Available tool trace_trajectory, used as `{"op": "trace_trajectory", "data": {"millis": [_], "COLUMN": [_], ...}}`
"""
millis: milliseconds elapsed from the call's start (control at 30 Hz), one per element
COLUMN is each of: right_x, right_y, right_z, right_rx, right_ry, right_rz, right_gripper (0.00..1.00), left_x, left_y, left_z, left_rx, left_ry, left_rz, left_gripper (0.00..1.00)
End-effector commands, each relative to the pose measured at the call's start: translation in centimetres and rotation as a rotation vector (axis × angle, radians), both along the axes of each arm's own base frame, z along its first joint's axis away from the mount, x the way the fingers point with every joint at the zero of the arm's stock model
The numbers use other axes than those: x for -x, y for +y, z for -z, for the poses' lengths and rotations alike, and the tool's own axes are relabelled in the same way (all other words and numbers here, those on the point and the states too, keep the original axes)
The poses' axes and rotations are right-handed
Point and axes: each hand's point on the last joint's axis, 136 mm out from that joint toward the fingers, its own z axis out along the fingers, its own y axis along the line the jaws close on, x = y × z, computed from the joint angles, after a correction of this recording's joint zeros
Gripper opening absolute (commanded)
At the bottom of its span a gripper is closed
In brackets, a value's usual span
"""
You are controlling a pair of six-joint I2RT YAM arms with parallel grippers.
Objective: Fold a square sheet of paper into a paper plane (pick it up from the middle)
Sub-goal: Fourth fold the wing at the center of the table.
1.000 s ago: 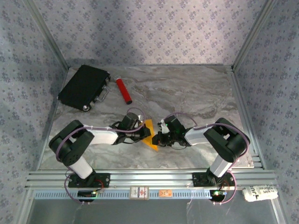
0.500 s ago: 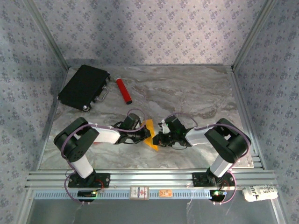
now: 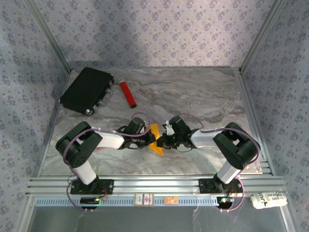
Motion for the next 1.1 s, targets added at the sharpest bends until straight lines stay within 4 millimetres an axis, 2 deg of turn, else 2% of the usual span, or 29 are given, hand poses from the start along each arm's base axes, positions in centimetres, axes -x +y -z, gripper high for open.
{"op": "trace_trajectory", "data": {"millis": [0, 100, 233, 600, 1067], "right_x": [1.8, 3.2, 4.4, 4.8, 5.2], "right_y": [-1.7, -3.2, -4.4, -4.7, -5.2], "right_z": [3.3, 5.1, 6.0, 6.1, 5.8], "right_rx": [0.119, 0.172, 0.195, 0.208, 0.216], "right_ry": [0.085, 0.119, 0.144, 0.141, 0.146], "right_rz": [-0.004, 0.002, 0.009, -0.018, -0.035], "right_gripper": [0.03, 0.01, 0.0, 0.0, 0.0], "left_x": [0.4, -0.1, -1.0, -3.5, -5.5], "left_y": [1.5, 1.6, 2.2, 3.4, 4.7], "left_z": [1.6, 1.4, 1.1, 1.2, 1.4], "left_rx": [-0.064, -0.059, -0.055, -0.078, -0.109], "left_ry": [0.029, 0.018, 0.01, 0.0, 0.005], "left_rz": [-0.038, -0.048, -0.067, -0.113, -0.131], "left_gripper": [0.0, 0.0, 0.0, 0.0, 0.02]}}
